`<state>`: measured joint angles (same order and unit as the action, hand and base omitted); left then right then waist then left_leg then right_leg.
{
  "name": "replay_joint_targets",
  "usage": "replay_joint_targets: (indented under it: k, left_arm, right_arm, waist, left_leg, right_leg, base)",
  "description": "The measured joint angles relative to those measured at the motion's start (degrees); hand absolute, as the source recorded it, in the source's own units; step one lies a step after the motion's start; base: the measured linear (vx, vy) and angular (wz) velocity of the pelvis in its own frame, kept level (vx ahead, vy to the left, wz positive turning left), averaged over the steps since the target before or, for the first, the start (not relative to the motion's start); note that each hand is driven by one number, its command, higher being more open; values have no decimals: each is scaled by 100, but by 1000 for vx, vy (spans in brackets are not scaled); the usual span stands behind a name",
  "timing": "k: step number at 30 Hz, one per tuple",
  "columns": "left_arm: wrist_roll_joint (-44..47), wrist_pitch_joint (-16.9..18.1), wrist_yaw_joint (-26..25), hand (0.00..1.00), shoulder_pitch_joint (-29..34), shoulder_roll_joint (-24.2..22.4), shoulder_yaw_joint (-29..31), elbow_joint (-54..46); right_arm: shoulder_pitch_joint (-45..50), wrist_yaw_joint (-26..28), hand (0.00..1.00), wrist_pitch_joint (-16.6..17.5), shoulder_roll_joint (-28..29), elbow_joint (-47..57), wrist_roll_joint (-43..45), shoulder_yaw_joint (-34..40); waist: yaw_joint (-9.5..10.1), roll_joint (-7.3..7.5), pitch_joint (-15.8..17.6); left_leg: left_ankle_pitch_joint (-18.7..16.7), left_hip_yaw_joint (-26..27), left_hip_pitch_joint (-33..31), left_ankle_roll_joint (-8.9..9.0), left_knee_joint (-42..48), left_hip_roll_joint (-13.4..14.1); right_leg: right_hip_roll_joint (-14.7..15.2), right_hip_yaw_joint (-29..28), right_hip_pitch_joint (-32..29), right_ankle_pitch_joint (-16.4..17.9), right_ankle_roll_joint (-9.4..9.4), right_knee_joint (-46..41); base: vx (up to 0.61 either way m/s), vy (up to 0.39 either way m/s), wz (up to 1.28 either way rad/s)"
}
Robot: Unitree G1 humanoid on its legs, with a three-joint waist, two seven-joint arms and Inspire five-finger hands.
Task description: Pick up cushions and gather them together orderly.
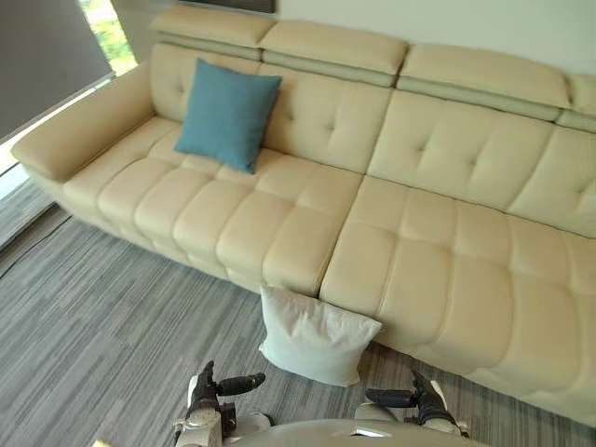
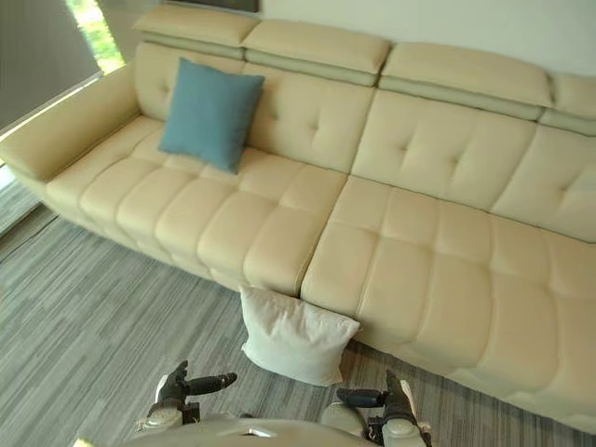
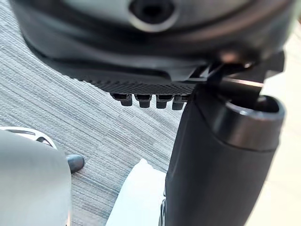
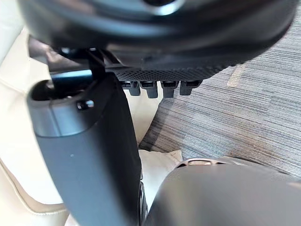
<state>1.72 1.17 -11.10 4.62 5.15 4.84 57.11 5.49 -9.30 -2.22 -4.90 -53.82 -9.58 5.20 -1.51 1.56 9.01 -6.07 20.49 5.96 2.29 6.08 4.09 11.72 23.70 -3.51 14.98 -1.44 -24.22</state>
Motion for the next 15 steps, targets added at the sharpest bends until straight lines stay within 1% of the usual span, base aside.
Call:
replay_joint_targets:
  k: [2, 3, 4, 6, 7, 8, 10, 12, 13, 14, 15]
  left_arm:
    - [-15, -3, 58, 100, -73, -199, -145, 161]
    - [-24, -3, 89, 100, -71, -252, -179, 164]
    - [-32, -1, 120, 100, -64, -281, -207, 162]
    - [-32, 0, 135, 100, -65, -258, -212, 158]
    - [-38, 2, 161, 100, -73, -216, -231, 143]
    - [-58, 2, 168, 100, -75, -201, -231, 127]
    - [-138, 5, 182, 100, -102, -127, -237, 30]
    - [-140, 5, 184, 100, -138, -100, -236, 29]
    - [-135, 5, 184, 100, -142, -97, -234, 22]
    - [-134, 5, 183, 100, -148, -81, -234, 9]
    - [-129, 5, 180, 100, -149, -87, -237, -29]
  right_arm:
    - [-15, 13, 100, 25, -195, -101, -2, 4]
    - [7, 14, 100, 16, -243, -126, -1, 24]
    - [35, 8, 100, 13, -275, -219, 6, 33]
    - [39, -3, 100, 8, -250, -228, 6, 31]
    - [36, -11, 100, 8, -218, -229, 6, 32]
    - [34, -11, 100, 9, -218, -228, 6, 31]
    - [23, -20, 100, 24, -170, -225, 18, 26]
    - [10, -20, 100, 39, -156, -224, 35, 18]
    - [-5, -20, 100, 44, -157, -225, 58, 10]
    - [-26, -21, 100, 45, -150, -225, 59, 9]
    - [-44, -24, 100, 47, -117, -225, 60, 12]
  waist:
    - [-65, -280, 38]
    - [-86, -373, 11]
    - [-85, -425, -16]
    - [-85, -388, 7]
    - [-85, -331, 40]
    - [-80, -317, 48]
    - [-37, -192, 113]
    - [-6, -147, 135]
    - [7, -138, 141]
    - [20, -110, 159]
    - [82, -91, 186]
  left_leg:
    - [92, -34, 110, 130, -172, 144]
    - [119, -34, 120, 172, -215, 200]
    - [236, -42, 142, 230, -301, 269]
    - [357, -54, 202, 277, -360, 334]
    - [403, -64, 211, 313, -337, 397]
    - [407, -67, 200, 318, -297, 425]
    - [407, -92, 55, 319, 75, 485]
    - [407, -213, -77, 319, 349, 504]
    - [407, -379, -158, 318, 521, 508]
    - [362, -533, -264, 322, 688, 507]
    - [56, -909, -305, 342, 780, 468]
  right_leg:
    - [-289, -41, 211, -168, 62, 427]
    - [-386, -30, 267, -226, 91, 578]
    - [-520, -27, 340, -294, 142, 790]
    - [-644, -18, 471, -360, 196, 1007]
    - [-733, 8, 581, -405, 240, 1172]
    - [-764, 13, 614, -427, 256, 1230]
    - [-800, -10, 696, -484, 294, 1374]
    - [-801, -95, 699, -543, 320, 1439]
    - [-813, -200, 712, -599, 319, 1522]
    - [-802, -290, 731, -655, 343, 1602]
    - [-796, -477, 729, -692, 356, 1617]
  base:
    - [76, -105, -25]
    - [84, -208, -12]
    - [56, -159, -9]
    - [31, -154, -3]
    - [20, -143, 4]
    - [7, -116, 6]
    - [-8, -85, -4]
    - [-13, -72, -20]
    - [-9, -51, -31]
    - [-30, -15, -52]
    - [-39, 18, -61]
